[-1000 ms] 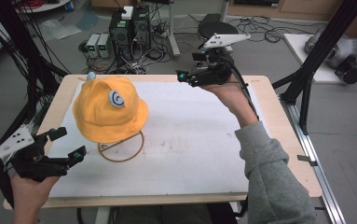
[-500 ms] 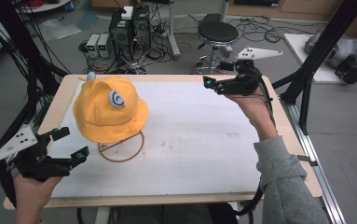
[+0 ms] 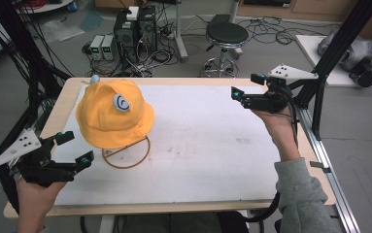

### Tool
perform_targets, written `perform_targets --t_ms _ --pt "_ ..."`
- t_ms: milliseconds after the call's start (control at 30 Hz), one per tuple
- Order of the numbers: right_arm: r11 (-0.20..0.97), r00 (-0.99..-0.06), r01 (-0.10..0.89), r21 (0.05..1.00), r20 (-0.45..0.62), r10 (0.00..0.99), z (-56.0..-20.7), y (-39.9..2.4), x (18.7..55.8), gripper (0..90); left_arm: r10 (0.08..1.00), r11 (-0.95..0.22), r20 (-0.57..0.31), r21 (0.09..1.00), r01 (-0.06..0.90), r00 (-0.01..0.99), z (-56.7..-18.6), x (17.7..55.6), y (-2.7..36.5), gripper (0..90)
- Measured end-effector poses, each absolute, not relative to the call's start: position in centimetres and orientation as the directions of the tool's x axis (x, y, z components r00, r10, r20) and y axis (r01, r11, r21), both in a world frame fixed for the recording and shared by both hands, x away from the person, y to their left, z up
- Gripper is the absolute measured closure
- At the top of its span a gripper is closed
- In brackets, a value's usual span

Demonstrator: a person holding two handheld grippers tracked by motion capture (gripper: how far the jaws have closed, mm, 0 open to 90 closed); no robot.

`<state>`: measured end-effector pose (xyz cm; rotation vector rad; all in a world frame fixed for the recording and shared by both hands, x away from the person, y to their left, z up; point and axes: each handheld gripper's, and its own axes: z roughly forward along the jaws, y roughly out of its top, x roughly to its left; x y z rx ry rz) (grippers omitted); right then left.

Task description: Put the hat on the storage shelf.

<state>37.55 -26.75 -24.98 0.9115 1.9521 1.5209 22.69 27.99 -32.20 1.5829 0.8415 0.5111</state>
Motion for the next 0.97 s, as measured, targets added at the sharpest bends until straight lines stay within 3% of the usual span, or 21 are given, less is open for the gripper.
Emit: perform_targets --t_ms 233,500,967 --pt "0.169 -0.632 0.205 0.964 -0.001 0.775 -26.7 -27.9 36.7 11.0 0.762 -0.024 -0.134 0.972 0.235 0.634 -32.4 22.8 28.1 1.7" --pt "0.091 -0.574 0.205 0.975 0.044 0.818 -28.5 -29.5 35.2 11.0 0.765 -0.022 -0.134 0.972 0.233 0.630 -32.4 22.8 28.1 1.7" --pt "0.122 -0.609 0.243 0.962 0.053 0.792 -30.1 -30.6 33.3 11.0 0.778 -0.018 -0.122 0.976 0.215 0.616 -32.1 22.5 28.3 1.7"
